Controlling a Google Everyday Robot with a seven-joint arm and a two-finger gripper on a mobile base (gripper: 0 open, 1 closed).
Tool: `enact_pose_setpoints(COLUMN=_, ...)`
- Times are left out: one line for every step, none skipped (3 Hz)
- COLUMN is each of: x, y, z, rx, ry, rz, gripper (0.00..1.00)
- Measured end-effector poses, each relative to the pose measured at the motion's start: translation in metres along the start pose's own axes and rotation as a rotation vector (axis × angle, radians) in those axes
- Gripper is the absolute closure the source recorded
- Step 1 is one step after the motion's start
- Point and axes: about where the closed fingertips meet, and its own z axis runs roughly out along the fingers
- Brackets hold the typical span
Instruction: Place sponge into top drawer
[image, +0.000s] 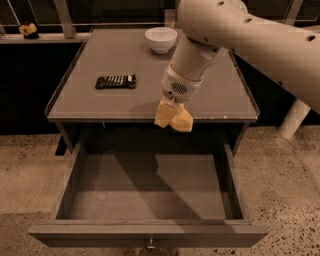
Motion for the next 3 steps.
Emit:
enact_pose_setpoints(x=0.008, y=0.025, z=0.008, rx=-0.006, ry=0.014, rz=0.028, gripper=1.0)
enact_pose_setpoints(x=0.022, y=0.073, z=0.023, rx=-0.019, ry=0.023, rz=0.09, gripper=1.0)
enact_pose_setpoints(x=0.049, y=0.106, z=0.055, rx=-0.057, ry=0.037, rz=0.148, gripper=1.0)
